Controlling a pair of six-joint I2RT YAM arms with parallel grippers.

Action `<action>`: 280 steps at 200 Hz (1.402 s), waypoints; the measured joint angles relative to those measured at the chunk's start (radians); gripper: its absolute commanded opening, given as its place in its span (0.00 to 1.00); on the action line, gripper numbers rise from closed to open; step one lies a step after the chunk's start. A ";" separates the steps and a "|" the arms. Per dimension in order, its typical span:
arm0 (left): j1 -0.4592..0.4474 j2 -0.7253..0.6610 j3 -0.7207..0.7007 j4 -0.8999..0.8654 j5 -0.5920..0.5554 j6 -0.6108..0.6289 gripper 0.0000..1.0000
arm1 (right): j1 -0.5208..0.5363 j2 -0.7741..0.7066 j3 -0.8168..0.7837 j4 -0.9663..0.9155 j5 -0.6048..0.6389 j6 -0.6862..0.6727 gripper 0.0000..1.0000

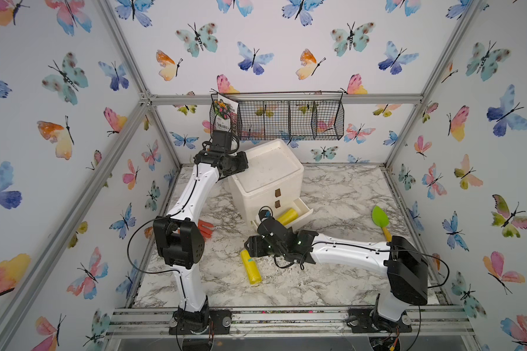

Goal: Sort the rolls of trash bags by color and place them into the drawer
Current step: Pick up the roll of trash bags from the center of the board.

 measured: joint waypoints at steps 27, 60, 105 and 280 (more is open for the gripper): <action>0.000 -0.001 -0.002 0.000 0.001 -0.001 0.00 | 0.054 0.041 -0.018 -0.048 0.036 -0.019 0.70; 0.000 -0.002 -0.003 0.000 0.005 -0.005 0.00 | 0.087 0.120 0.015 -0.075 0.063 -0.024 0.72; 0.001 -0.002 -0.003 -0.002 0.005 -0.007 0.00 | 0.093 0.193 0.060 -0.087 0.069 -0.034 0.72; 0.001 -0.002 -0.003 -0.002 0.007 -0.007 0.00 | 0.087 0.248 0.082 -0.051 0.100 -0.023 0.42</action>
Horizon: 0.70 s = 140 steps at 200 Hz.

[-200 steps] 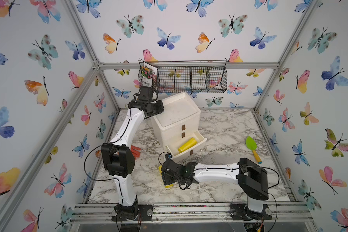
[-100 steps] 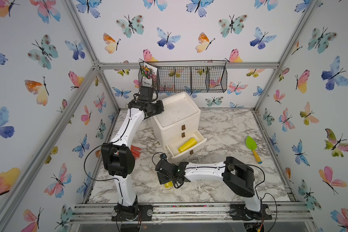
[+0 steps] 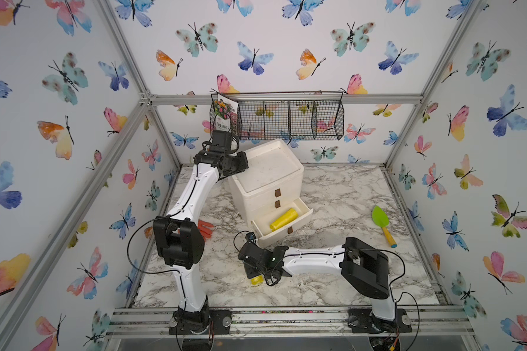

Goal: Sort the rolls of trash bags by color and place them into the drawer
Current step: Pick up the roll of trash bags from the center of the board, then place the roll of trash bags in the drawer.

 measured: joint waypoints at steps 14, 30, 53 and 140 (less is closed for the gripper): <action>0.000 0.000 0.003 -0.003 0.000 0.000 0.00 | -0.006 -0.060 -0.042 0.004 -0.018 0.014 0.42; 0.000 0.000 0.005 -0.006 0.001 0.000 0.00 | -0.026 -0.180 -0.123 0.042 -0.052 0.047 0.42; 0.000 0.000 0.006 -0.010 0.003 0.000 0.00 | -0.092 -0.386 -0.264 0.145 -0.115 0.119 0.41; 0.000 0.000 0.006 -0.011 0.008 -0.007 0.00 | -0.386 -0.592 -0.461 0.312 -0.136 0.433 0.42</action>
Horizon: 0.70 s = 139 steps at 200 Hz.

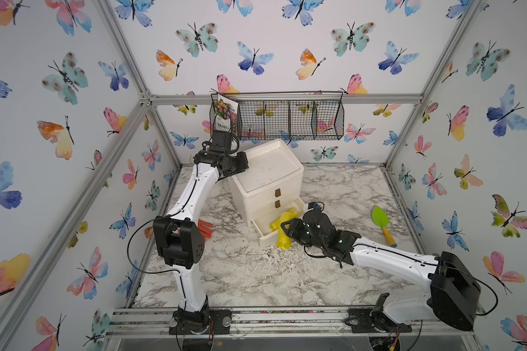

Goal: Sort the rolls of trash bags by color and place them into the drawer
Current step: Place the roll of trash bags in the drawer.

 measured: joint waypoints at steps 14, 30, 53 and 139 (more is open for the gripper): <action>0.000 0.000 0.000 0.000 0.001 0.000 0.00 | -0.034 0.031 0.001 0.040 0.000 0.031 0.42; 0.000 0.000 0.001 -0.002 0.002 0.000 0.00 | -0.069 0.082 0.016 0.063 -0.003 0.048 0.43; 0.000 0.002 0.005 -0.006 0.002 0.000 0.00 | -0.122 0.163 0.062 0.068 -0.007 0.057 0.44; 0.000 0.008 0.013 -0.014 0.002 0.001 0.00 | -0.213 0.321 0.206 0.101 -0.068 0.073 0.63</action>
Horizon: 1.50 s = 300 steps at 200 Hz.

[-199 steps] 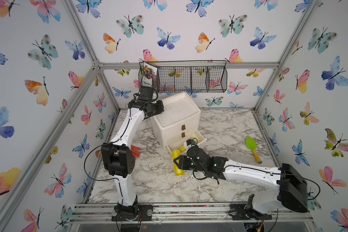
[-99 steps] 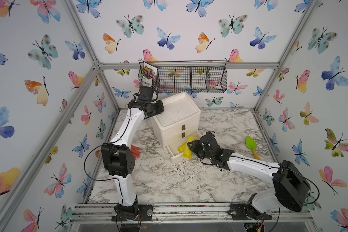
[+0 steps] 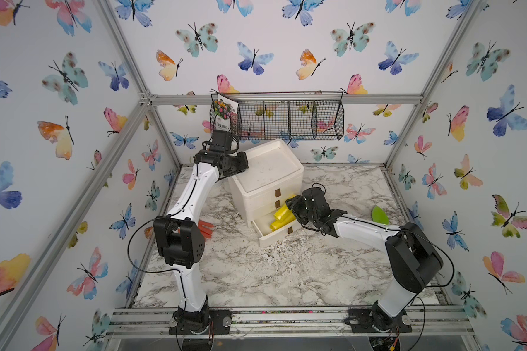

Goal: Sort the rolls of trash bags by color and place them into the drawer
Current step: Place the roll of trash bags in the drawer.

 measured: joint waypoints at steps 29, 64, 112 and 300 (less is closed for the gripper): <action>0.000 0.000 -0.001 0.000 0.000 0.002 0.00 | 0.000 0.015 0.017 0.018 -0.031 -0.001 0.64; 0.000 -0.001 -0.005 0.005 0.004 0.003 0.00 | 0.001 0.012 0.015 0.028 -0.040 -0.010 0.64; 0.002 -0.003 -0.011 0.012 0.011 0.003 0.00 | 0.001 -0.019 0.007 0.022 -0.032 -0.074 0.63; 0.005 -0.009 -0.021 0.020 0.018 0.003 0.00 | 0.000 0.002 -0.161 0.205 -0.071 -0.219 0.61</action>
